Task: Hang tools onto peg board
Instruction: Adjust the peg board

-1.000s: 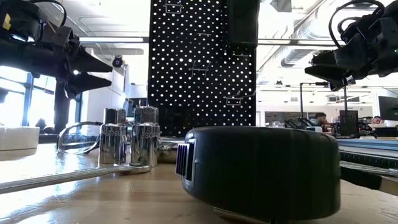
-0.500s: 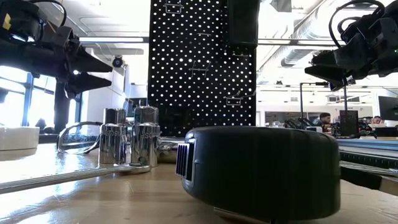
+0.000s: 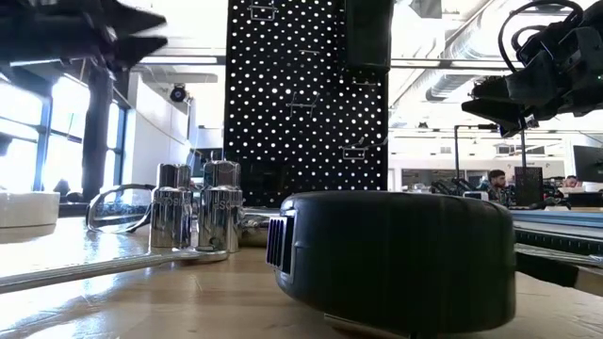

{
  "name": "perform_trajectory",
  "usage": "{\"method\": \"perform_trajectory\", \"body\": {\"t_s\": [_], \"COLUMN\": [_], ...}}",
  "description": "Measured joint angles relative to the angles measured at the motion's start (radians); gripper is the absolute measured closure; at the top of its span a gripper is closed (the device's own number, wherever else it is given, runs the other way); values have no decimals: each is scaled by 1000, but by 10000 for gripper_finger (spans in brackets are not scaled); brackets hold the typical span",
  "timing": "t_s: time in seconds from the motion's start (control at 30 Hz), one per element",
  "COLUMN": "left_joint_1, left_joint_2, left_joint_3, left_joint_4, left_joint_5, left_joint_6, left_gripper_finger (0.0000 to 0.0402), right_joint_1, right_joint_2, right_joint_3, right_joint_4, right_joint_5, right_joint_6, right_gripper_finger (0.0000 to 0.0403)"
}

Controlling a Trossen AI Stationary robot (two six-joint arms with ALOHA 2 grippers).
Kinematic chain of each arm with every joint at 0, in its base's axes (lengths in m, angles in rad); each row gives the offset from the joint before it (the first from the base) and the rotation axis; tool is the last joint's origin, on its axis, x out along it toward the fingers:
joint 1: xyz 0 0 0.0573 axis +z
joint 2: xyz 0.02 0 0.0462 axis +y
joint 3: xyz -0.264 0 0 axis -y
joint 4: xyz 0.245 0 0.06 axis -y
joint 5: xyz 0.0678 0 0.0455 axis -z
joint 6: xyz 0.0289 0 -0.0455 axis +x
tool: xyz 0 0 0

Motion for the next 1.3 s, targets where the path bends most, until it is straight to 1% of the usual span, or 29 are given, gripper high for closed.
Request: {"method": "perform_trajectory", "body": {"t_s": [0.07,0.13,0.3,0.43,0.5,0.53,0.57,0.63,0.77,0.9,1.03,1.1,1.17,1.23,1.3], "left_joint_1": [0,0,0,0,1,6,15,41,118,196,259,291,334,378,409], "left_joint_2": [50,113,343,531,611,644,675,730,838,939,1025,1065,1103,1141,1182], "left_joint_3": [54,99,196,237,241,240,240,241,241,240,241,241,241,241,250], "left_joint_4": [-114,-176,-313,-298,-247,-222,-188,-118,-32,59,220,289,340,383,397], "left_joint_5": [-45,-59,-146,-231,-303,-327,-328,-284,-205,-84,78,138,201,303,375], "left_joint_6": [21,24,12,0,0,6,19,38,33,26,81,100,102,97,90], "left_gripper_finger": [156,156,156,156,156,156,156,156,156,156,156,156,156,159,169], "right_joint_1": [0,0,0,0,0,0,0,0,0,0,0,0,0,0,0], "right_joint_2": [0,0,0,0,0,0,0,0,0,0,0,0,0,0,0], "right_joint_3": [0,0,0,0,0,0,0,0,0,0,0,0,0,0,0], "right_joint_4": [0,0,5,6,6,6,6,6,6,6,6,6,6,6,6], "right_joint_5": [0,1,36,39,39,39,39,39,39,39,38,38,38,37,37], "right_joint_6": [0,0,0,0,1,1,1,0,0,0,0,0,0,0,0], "right_gripper_finger": [217,217,217,217,217,217,217,217,217,217,217,217,217,217,217]}}
